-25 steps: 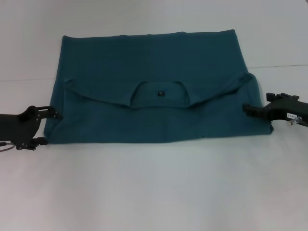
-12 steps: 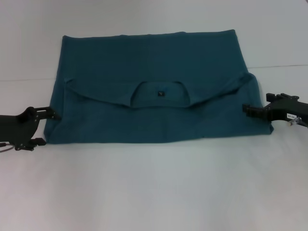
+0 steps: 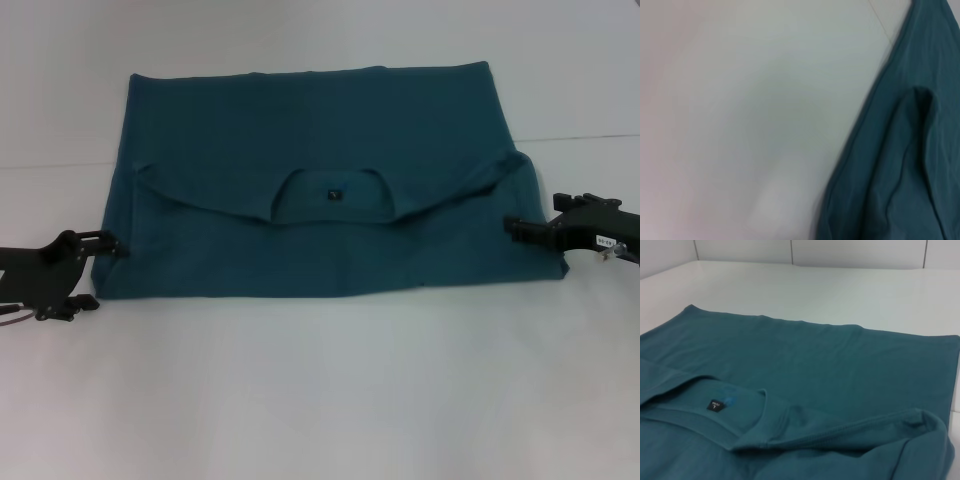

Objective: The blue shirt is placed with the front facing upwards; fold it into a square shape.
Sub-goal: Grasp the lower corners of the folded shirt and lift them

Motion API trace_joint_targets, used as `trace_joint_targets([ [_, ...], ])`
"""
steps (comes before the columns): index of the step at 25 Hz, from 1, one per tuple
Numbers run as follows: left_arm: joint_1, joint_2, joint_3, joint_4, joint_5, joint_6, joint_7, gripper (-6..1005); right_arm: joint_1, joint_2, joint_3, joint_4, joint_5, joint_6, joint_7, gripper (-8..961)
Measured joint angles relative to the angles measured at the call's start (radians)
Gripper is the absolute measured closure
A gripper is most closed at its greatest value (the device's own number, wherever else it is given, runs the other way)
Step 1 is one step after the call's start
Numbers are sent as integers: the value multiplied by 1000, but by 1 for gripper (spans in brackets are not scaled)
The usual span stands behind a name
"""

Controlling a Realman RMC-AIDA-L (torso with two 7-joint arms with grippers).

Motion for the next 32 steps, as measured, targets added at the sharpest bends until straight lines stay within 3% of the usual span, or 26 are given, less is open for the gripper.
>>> trace_joint_targets([
  [32,-36,-15,-8,46,-7,-58,1,126,-8,0,0,0,0,9,-2,51],
])
